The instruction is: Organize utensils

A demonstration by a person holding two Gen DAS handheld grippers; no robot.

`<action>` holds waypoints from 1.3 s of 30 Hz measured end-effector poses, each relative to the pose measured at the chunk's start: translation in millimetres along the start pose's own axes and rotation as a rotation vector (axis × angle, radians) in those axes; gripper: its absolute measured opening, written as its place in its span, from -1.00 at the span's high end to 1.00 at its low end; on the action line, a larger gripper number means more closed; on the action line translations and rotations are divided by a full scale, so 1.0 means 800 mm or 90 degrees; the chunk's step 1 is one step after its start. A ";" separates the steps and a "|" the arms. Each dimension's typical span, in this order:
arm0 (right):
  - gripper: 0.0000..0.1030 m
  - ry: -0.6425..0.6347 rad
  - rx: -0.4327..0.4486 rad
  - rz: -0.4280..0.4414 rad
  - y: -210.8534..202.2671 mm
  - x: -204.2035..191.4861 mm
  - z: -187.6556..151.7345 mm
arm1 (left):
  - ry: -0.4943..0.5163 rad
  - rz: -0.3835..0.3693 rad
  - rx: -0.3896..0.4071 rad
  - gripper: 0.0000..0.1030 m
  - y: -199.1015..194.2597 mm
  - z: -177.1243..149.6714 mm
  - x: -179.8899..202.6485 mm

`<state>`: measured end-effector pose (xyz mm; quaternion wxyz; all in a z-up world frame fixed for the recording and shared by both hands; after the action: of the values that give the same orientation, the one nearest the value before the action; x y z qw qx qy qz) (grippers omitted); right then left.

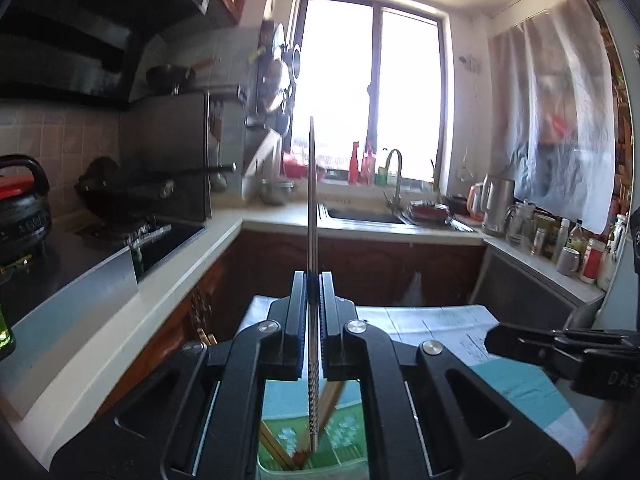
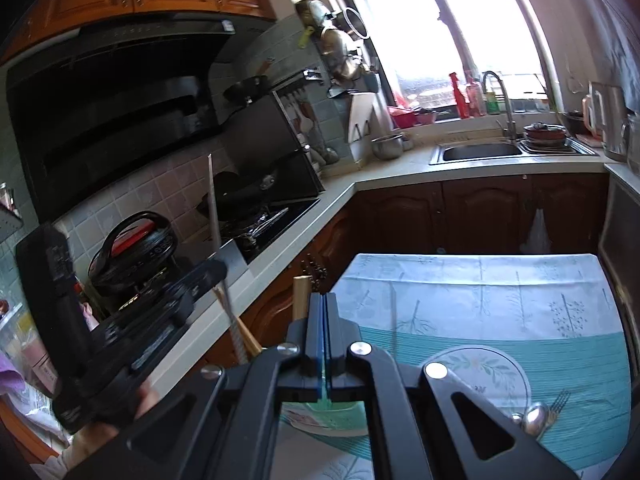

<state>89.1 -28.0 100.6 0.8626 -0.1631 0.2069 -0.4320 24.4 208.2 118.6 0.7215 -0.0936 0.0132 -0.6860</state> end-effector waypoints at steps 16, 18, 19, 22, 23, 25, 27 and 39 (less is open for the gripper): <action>1.00 0.039 -0.092 -0.041 0.058 0.045 -0.035 | -0.011 -0.009 -0.104 0.65 0.043 -0.137 0.003; 1.00 0.059 -0.112 -0.045 0.068 0.055 -0.040 | -0.022 -0.003 -0.117 0.21 0.046 -0.143 0.001; 1.00 0.068 -0.118 -0.047 0.072 0.059 -0.041 | -0.027 -0.001 -0.117 -0.08 0.045 -0.146 0.001; 0.99 0.089 -0.145 -0.051 0.085 0.072 -0.047 | -0.028 0.004 -0.111 -0.18 0.039 -0.150 0.005; 0.99 0.092 -0.151 -0.052 0.088 0.075 -0.048 | -0.028 0.005 -0.113 -0.18 0.036 -0.151 0.009; 0.99 0.098 -0.168 -0.059 0.097 0.082 -0.050 | -0.030 0.003 -0.123 -0.18 0.032 -0.153 0.015; 0.99 0.102 -0.180 -0.069 0.104 0.090 -0.052 | -0.032 0.001 -0.134 -0.18 0.028 -0.154 0.024; 0.37 0.054 -0.312 -0.120 0.156 0.129 -0.060 | -0.075 -0.031 -0.214 -0.18 0.015 -0.200 0.088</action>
<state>205.8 -44.7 -20.3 0.7440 -0.3676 0.3251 -0.4535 16.7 120.5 -32.7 0.6785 -0.2533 0.0832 -0.6845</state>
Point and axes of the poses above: each gripper's, at about its wrist camera, not at the fingertips, and y roughly the way its jaws point, x to its right, z to its top, the point moved 1 cm from there along y, roughly the way its jaws point, and after that the axes turned 7 degrees about -z, right-handed, at the moved point
